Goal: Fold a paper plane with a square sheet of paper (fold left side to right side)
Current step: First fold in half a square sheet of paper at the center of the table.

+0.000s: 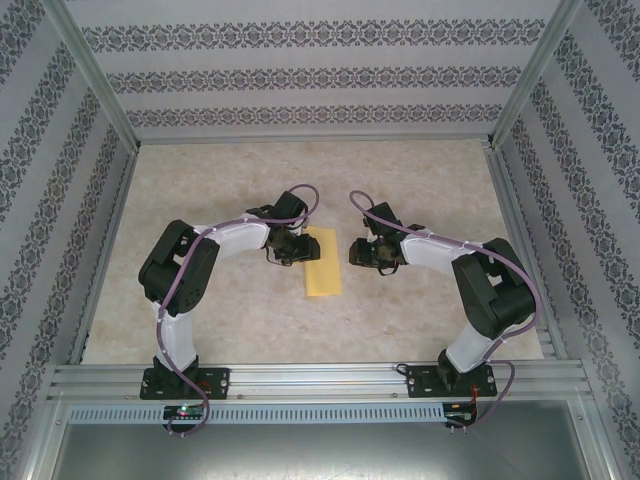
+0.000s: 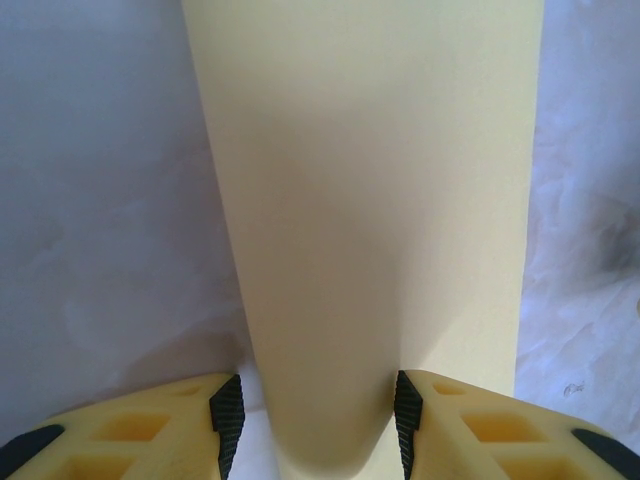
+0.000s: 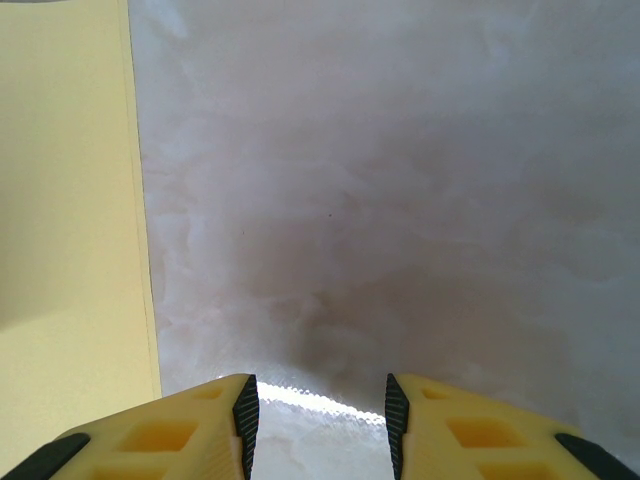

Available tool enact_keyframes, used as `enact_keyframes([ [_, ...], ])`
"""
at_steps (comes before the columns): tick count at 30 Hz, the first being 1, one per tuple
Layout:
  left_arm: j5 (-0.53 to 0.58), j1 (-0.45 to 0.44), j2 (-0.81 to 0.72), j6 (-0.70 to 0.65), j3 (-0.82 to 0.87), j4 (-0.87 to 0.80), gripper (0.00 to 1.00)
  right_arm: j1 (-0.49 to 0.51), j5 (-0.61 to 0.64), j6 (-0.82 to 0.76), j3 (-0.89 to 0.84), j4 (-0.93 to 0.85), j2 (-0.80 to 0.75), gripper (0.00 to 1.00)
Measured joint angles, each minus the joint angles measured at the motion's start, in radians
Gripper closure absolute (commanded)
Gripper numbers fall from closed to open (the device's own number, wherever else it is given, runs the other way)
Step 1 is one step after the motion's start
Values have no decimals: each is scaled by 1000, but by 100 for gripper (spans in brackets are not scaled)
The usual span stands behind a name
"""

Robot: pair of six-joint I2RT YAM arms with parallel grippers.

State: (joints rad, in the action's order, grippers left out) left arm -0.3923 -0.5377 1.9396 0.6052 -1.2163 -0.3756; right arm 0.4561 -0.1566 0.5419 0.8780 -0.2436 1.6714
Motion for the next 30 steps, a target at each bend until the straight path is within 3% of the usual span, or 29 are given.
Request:
enact_keyframes([
  [30, 13, -6, 7, -4, -17, -23, 50, 13, -32, 1, 5, 27, -31, 64],
])
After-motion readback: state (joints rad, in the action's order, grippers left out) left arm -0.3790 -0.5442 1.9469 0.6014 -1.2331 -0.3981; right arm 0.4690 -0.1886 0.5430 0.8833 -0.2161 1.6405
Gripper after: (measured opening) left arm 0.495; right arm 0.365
